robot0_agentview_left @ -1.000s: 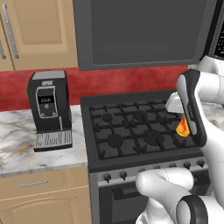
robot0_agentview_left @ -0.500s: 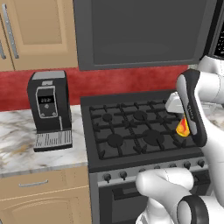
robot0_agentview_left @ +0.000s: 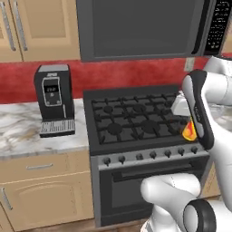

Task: Pick the cup and bowl from the counter and place them on the counter next to the sink.

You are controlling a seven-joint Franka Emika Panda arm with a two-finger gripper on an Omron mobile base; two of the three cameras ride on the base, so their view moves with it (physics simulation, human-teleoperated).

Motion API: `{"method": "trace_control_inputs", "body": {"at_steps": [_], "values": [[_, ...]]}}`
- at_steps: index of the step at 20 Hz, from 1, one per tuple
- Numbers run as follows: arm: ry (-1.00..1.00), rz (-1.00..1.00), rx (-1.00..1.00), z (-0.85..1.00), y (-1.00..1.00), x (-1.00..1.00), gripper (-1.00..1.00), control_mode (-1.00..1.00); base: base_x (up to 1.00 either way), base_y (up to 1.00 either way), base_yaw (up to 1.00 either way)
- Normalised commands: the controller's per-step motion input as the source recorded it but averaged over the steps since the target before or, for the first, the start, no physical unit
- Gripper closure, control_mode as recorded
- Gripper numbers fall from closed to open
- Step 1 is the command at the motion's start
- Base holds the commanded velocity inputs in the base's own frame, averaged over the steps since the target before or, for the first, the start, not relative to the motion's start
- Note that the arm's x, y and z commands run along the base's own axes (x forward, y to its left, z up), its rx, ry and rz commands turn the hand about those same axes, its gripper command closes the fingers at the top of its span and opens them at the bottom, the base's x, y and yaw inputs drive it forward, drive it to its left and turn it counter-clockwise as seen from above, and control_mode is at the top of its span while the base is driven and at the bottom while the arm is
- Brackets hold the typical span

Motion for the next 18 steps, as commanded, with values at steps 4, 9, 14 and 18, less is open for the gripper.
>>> {"method": "trace_control_inputs", "body": {"at_steps": [4,9,14,18], "values": [[0.0,0.0,0.0,0.0,0.0,0.0,1.0,1.0,-0.06,0.56,0.35],[0.0,0.0,0.0,0.0,0.0,0.0,1.0,1.0,0.0,0.79,0.81],[0.0,0.0,0.0,0.0,0.0,0.0,1.0,1.0,0.0,0.52,0.95],[0.0,0.0,0.0,0.0,0.0,0.0,1.0,1.0,0.0,0.38,0.99]]}}
